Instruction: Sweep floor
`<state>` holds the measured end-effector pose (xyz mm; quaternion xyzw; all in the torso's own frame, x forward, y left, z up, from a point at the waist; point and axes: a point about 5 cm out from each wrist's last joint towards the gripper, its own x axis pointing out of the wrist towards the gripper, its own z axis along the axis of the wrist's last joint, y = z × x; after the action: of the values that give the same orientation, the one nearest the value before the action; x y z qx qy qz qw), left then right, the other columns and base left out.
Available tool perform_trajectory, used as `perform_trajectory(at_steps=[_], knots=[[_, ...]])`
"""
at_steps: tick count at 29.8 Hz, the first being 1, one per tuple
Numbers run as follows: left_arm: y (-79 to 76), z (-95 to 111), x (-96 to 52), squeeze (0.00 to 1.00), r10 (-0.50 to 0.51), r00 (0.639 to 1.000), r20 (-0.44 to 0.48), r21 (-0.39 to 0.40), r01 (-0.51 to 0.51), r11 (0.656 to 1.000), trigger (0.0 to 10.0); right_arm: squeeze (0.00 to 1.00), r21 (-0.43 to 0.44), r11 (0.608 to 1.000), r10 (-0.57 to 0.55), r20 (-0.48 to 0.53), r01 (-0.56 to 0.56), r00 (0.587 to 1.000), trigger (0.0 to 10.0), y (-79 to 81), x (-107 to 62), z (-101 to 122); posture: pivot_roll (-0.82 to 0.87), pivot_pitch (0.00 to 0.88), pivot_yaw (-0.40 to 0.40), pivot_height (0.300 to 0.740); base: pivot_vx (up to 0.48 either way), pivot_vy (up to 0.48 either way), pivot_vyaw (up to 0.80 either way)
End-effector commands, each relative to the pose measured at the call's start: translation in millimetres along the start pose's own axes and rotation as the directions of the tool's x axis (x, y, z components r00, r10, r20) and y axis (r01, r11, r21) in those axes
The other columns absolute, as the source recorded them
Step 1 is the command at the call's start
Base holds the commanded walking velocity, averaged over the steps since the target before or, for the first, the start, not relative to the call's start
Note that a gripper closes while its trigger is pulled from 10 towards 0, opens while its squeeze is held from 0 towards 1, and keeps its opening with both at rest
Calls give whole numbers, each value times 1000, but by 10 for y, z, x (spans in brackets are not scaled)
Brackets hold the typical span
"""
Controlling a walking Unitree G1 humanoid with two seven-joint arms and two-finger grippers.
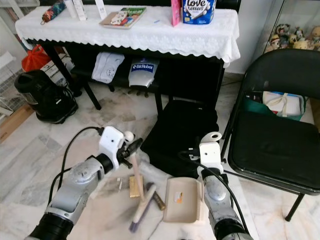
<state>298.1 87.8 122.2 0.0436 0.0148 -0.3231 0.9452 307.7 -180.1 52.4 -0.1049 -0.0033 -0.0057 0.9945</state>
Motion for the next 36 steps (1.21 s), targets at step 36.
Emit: perform_trajectory(at_steps=[36], knots=[[63,770,-301,0,-83,984,159,-84,97,992,10000,0,43,999,26,-17,-25,1000,10000,162,147,90,92,0,85,740,0,0,0]])
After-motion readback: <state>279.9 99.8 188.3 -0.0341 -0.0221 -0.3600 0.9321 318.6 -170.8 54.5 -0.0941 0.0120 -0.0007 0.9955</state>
